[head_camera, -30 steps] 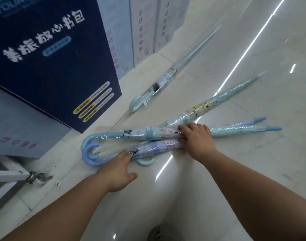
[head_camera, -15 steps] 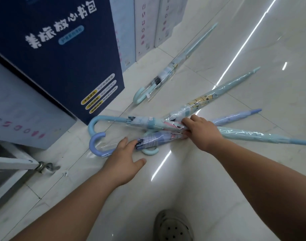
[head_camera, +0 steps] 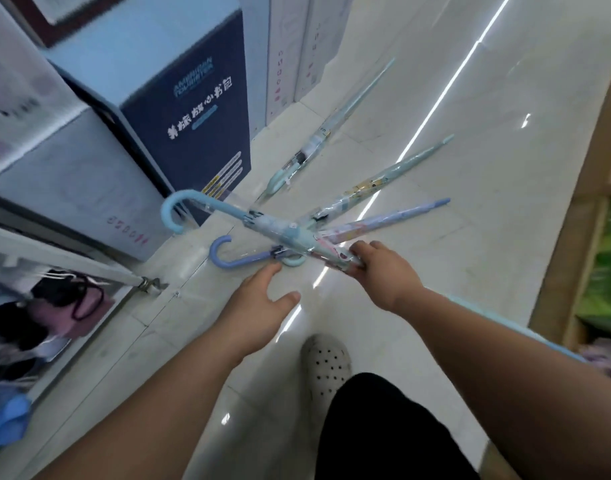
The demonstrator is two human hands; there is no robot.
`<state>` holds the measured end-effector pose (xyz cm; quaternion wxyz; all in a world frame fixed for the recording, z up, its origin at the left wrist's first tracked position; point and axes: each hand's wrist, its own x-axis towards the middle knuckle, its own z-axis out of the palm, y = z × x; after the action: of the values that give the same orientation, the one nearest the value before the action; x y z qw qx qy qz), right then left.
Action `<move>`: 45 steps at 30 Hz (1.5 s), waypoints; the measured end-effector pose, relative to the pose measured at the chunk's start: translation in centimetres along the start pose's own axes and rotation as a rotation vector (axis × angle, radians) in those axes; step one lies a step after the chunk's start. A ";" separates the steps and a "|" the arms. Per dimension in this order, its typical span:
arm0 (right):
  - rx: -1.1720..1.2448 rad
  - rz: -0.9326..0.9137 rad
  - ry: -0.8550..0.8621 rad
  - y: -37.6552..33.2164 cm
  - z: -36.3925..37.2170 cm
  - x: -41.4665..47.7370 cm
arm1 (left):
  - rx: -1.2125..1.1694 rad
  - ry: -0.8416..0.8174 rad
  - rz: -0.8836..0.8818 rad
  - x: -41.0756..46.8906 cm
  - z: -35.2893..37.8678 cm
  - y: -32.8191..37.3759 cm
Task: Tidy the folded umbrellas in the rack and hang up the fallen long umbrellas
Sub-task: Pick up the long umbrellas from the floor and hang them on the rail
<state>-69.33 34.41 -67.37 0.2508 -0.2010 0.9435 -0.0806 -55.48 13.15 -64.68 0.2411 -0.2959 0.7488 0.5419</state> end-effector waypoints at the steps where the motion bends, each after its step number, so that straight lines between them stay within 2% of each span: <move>1: 0.044 0.004 0.005 -0.9 -1.7 -1.8 | -0.031 0.001 -0.007 -1.7 -0.3 1.6; 7: 0.356 -0.066 0.014 -5.4 -14.9 -12.1 | -0.124 -0.025 -0.006 -12.9 -2.1 13.6; 11: 0.570 -0.113 0.004 -9.2 -26.0 -17.9 | -0.268 -0.032 0.023 -21.4 -4.1 22.7; 14: 0.699 -0.131 0.029 -11.8 -33.8 -21.1 | -0.363 -0.005 0.018 -27.4 -6.3 29.8; 20: 0.965 -0.222 -0.033 -17.2 -45.9 -25.4 | -0.482 0.122 0.067 -36.2 -12.3 40.8; 28: 1.100 -0.453 0.043 -23.0 -57.2 -25.1 | -0.447 0.313 0.196 -42.4 -17.0 45.6; 36: 1.245 -0.689 0.126 -30.0 -66.3 -24.5 | -0.454 0.335 0.447 -44.2 -19.2 48.5; 40: 1.302 -0.738 0.142 -32.2 -69.6 -24.9 | -0.332 0.423 0.592 -44.3 -21.9 50.2; 45: 1.249 -0.808 0.112 -33.8 -72.8 -25.1 | -0.338 0.534 0.674 -44.3 -24.1 52.1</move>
<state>-74.84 18.03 14.95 0.2206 -0.3477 0.5861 -0.6977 -61.72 10.57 7.49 -0.2016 -0.2004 0.7404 0.6091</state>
